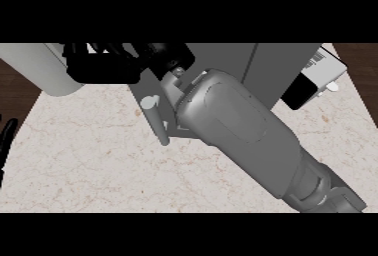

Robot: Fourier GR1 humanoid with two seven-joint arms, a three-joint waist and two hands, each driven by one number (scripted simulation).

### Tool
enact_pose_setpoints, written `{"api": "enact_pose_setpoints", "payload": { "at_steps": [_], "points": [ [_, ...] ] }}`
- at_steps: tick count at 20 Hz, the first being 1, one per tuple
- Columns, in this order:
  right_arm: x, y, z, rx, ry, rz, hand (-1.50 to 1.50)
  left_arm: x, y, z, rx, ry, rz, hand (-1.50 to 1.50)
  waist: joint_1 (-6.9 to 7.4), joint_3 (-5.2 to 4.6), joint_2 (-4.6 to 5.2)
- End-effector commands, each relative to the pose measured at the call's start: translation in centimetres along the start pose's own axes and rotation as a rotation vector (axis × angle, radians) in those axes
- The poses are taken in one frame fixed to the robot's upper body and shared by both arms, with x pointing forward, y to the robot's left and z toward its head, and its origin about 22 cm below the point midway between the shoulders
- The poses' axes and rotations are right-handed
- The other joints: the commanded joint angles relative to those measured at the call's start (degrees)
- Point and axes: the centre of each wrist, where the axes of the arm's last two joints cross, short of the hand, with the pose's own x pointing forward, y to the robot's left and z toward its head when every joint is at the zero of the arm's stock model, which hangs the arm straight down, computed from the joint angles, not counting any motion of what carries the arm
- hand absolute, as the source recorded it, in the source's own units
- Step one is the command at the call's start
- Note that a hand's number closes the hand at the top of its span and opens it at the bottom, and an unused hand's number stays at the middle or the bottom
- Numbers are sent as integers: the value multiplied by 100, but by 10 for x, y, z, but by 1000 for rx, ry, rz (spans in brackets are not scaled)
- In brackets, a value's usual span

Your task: Pick up the wine, place it into the cabinet and close the cabinet

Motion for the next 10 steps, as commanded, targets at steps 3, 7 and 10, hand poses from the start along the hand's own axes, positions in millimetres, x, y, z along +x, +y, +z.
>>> {"api": "enact_pose_setpoints", "payload": {
  "at_steps": [3,7,10],
  "points": [
    [-33,-59,-6,-134,75,102,150,-5,-4,-1,-36,6,5,-150,-60,35,206],
    [-38,-64,-4,-142,60,152,150,-2,-9,-9,-6,-1,0,-150,-95,38,206],
    [-47,-64,-4,-143,79,142,150,-4,-5,-10,0,-17,-1,-150,-63,34,221]
  ]
}}
